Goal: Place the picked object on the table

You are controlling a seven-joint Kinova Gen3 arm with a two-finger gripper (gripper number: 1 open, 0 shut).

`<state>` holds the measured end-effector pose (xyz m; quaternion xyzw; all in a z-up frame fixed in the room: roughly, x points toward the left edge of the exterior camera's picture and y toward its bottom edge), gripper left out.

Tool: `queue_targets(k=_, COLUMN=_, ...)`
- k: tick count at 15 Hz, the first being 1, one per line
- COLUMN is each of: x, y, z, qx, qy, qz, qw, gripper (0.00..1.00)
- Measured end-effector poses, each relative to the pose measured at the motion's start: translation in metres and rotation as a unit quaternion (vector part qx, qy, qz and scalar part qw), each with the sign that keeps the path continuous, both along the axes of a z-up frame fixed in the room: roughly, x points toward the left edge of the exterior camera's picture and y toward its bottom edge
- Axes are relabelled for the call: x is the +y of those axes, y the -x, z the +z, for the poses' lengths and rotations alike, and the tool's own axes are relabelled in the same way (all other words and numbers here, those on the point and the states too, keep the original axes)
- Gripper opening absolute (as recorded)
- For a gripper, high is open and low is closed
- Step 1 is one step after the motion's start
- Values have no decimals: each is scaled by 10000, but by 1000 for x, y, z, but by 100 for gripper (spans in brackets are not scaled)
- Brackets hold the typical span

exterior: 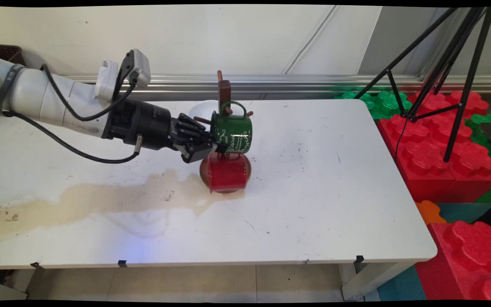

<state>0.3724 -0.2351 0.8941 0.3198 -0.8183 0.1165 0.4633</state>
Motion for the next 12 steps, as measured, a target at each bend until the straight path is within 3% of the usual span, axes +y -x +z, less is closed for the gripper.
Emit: queue_targets(k=12, x=5, y=-13, z=16, qx=-69, qy=-28, qz=-101, qw=9999, gripper=0)
